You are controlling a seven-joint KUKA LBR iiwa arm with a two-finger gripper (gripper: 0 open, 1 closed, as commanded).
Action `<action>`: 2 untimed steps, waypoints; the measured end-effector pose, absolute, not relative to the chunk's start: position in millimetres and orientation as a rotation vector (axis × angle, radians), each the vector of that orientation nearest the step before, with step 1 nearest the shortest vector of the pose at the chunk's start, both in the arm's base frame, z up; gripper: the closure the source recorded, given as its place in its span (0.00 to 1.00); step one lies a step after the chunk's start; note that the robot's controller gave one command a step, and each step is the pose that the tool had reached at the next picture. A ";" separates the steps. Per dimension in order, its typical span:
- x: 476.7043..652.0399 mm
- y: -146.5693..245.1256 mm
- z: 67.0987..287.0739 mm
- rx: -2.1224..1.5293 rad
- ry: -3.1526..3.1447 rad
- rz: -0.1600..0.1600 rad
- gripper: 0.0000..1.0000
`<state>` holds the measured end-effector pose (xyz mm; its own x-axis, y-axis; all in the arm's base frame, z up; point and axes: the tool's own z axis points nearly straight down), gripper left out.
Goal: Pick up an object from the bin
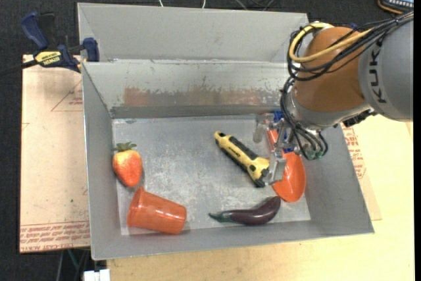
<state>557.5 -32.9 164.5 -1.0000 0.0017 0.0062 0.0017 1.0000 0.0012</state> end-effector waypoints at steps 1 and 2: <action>559.4 -32.7 168.2 0.000 -3.143 -0.001 0.00; 568.0 -52.9 66.9 -0.266 -3.116 -0.010 0.00</action>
Offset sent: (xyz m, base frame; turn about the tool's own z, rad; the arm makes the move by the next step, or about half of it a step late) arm 0.0132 -0.0234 -0.0945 0.1699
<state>568.0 -52.9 66.9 -0.9854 0.1694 0.0149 0.1695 0.9855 0.0050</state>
